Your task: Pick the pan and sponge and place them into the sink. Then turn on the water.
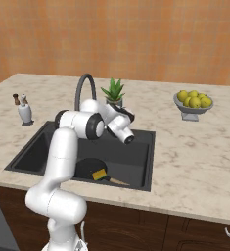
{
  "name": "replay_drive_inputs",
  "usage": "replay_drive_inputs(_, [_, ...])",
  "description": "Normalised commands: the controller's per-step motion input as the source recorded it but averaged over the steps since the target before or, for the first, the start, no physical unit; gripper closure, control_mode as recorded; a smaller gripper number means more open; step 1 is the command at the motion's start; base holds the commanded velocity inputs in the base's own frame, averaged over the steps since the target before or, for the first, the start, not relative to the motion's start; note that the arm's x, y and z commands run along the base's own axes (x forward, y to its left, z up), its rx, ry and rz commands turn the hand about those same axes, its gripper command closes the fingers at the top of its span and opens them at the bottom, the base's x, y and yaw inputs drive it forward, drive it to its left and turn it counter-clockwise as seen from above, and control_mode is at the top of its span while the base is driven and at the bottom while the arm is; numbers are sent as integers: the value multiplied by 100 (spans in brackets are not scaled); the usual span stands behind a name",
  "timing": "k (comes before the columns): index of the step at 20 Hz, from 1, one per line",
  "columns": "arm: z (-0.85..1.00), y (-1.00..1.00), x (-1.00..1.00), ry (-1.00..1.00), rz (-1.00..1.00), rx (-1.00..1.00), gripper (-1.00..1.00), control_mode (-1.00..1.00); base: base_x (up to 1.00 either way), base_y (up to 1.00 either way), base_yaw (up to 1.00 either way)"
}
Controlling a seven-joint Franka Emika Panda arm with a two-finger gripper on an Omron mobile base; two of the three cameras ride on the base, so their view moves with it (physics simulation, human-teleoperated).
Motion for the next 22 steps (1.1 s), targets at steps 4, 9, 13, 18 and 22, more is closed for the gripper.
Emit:
replay_drive_inputs(4, [16,-59,27,16,-15,11,100,-100,0,0,0])
replay_drive_inputs(9, [22,-64,37,23,-24,9,100,-100,0,0,0])
replay_drive_inputs(13, [28,-86,24,21,-22,15,100,-100,0,0,0])
replay_drive_inputs(18, [31,-100,4,18,-8,28,100,-100,0,0,0])
replay_drive_inputs(22, [27,-100,0,16,0,38,100,-100,0,0,0])
